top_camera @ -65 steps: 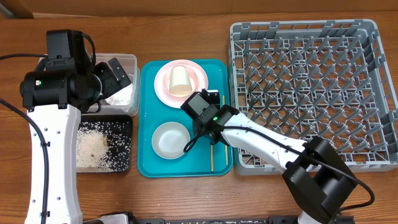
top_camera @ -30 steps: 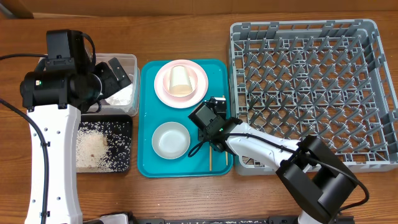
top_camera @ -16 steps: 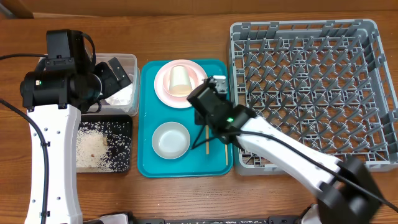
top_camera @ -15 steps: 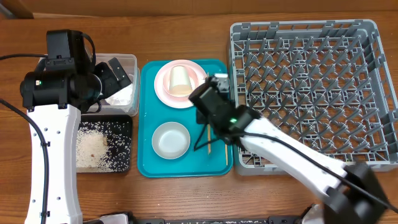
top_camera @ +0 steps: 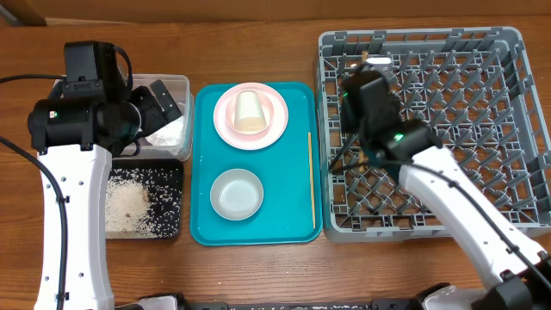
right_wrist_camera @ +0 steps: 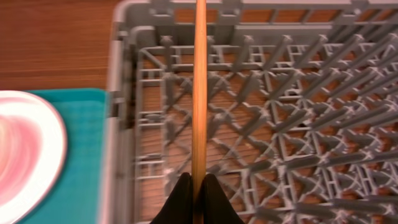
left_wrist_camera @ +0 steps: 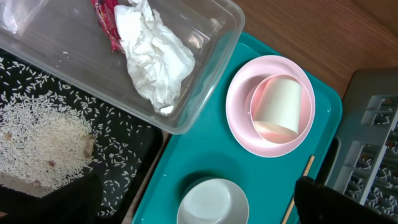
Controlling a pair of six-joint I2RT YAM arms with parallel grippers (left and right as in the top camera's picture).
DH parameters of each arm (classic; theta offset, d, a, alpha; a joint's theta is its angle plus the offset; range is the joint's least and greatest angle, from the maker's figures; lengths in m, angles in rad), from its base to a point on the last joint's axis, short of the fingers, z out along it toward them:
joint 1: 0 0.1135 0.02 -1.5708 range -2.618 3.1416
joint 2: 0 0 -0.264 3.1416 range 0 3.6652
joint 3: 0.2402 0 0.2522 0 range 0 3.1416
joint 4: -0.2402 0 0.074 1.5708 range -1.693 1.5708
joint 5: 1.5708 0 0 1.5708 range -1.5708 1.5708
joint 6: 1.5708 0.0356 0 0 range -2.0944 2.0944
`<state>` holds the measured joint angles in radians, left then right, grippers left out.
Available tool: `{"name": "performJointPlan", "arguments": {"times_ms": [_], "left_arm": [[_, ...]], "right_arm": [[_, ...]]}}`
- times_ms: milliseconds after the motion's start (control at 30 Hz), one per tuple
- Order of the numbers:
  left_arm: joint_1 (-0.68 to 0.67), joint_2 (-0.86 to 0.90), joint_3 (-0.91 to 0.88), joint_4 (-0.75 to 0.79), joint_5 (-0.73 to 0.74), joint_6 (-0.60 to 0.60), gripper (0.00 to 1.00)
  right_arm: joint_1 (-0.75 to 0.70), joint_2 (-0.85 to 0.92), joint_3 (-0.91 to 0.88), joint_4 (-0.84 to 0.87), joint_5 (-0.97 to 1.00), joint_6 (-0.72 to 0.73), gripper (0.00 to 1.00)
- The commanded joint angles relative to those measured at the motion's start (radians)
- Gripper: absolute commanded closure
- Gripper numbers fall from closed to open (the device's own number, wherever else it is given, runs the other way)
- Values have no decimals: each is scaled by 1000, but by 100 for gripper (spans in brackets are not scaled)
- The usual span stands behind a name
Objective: Sort waste into correct bins and load items into the dishwasher
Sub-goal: 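Lower the chopstick into the rack and open the right gripper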
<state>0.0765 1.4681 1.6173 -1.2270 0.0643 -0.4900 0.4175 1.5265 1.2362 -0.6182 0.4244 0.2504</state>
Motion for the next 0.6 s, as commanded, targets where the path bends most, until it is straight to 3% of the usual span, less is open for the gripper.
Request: {"name": "performJointPlan", "arguments": {"times_ms": [0, 100, 367, 567], "left_arm": [[2, -9, 20, 1, 6, 19, 0], [2, -9, 20, 1, 6, 19, 0], [2, -9, 20, 1, 6, 19, 0], [2, -9, 20, 1, 7, 19, 0]], "right_arm": [[-79, 40, 21, 20, -125, -128, 96], [-144, 80, 21, 42, -303, -154, 96], [-171, 145, 21, 61, -341, -154, 95], [-171, 156, 21, 64, -341, -149, 75]]}}
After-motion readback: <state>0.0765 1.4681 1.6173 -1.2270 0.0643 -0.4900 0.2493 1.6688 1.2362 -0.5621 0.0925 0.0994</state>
